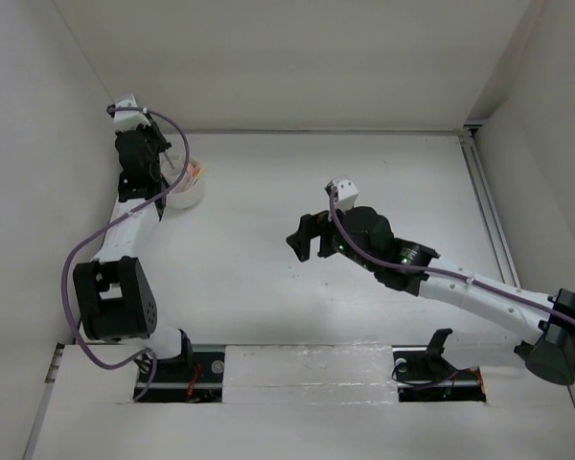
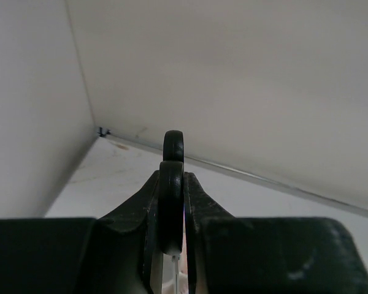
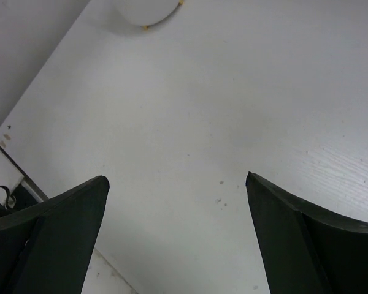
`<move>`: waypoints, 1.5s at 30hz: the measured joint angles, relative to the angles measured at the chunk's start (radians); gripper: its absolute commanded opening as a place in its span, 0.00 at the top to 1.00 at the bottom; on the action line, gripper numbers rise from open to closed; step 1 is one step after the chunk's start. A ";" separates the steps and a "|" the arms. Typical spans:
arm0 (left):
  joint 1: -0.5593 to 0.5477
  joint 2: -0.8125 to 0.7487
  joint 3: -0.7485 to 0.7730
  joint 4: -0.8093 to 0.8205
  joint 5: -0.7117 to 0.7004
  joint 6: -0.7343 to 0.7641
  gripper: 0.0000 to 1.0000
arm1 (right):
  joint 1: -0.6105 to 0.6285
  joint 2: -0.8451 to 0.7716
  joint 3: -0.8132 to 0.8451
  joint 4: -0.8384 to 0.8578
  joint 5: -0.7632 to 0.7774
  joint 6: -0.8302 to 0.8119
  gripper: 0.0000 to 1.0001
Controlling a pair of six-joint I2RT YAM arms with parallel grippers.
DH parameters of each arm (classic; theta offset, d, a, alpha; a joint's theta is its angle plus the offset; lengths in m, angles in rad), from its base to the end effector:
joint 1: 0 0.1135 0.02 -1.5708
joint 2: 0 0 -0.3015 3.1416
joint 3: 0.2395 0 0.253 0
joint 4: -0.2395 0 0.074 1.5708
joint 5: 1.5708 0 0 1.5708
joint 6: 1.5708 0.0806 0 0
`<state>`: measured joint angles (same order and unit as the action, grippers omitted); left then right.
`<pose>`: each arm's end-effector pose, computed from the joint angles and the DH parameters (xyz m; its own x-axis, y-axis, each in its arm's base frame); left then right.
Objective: Sort the stationery into containers
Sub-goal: Place the scissors in the storage box.
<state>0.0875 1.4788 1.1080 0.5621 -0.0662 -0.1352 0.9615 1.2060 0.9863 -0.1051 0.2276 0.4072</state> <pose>0.3928 0.0398 0.4100 0.2082 -0.1167 -0.9711 -0.1250 0.9815 -0.1448 0.1923 0.2438 0.3515 -0.4356 0.0500 -0.8987 -0.5489 0.7766 0.3092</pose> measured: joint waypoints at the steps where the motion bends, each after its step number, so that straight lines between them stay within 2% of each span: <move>1: 0.005 0.025 0.002 0.031 -0.019 0.009 1.00 | 0.002 -0.020 -0.026 0.000 -0.003 0.001 0.00; 8: 0.017 0.121 -0.002 0.184 -0.110 0.026 1.00 | 0.002 -0.049 -0.066 0.010 -0.054 0.008 0.00; 15: 0.017 0.189 -0.004 0.329 -0.139 0.018 1.00 | 0.009 -0.026 -0.070 0.024 -0.093 0.014 0.00; 26: 0.017 0.275 -0.060 0.406 -0.143 -0.001 1.00 | 0.014 0.057 -0.070 0.039 -0.132 0.019 0.00; 37: 0.013 0.326 -0.143 0.458 -0.116 -0.043 1.00 | 0.014 0.060 -0.070 0.047 -0.135 0.019 0.00; 45: -0.011 0.327 -0.146 0.475 -0.102 -0.047 1.00 | 0.014 0.060 -0.070 0.052 -0.150 0.019 0.00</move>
<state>0.0765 1.8053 0.9615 1.0374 -0.1680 -0.1822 0.9756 1.2659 0.9161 -0.0532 0.0776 0.4267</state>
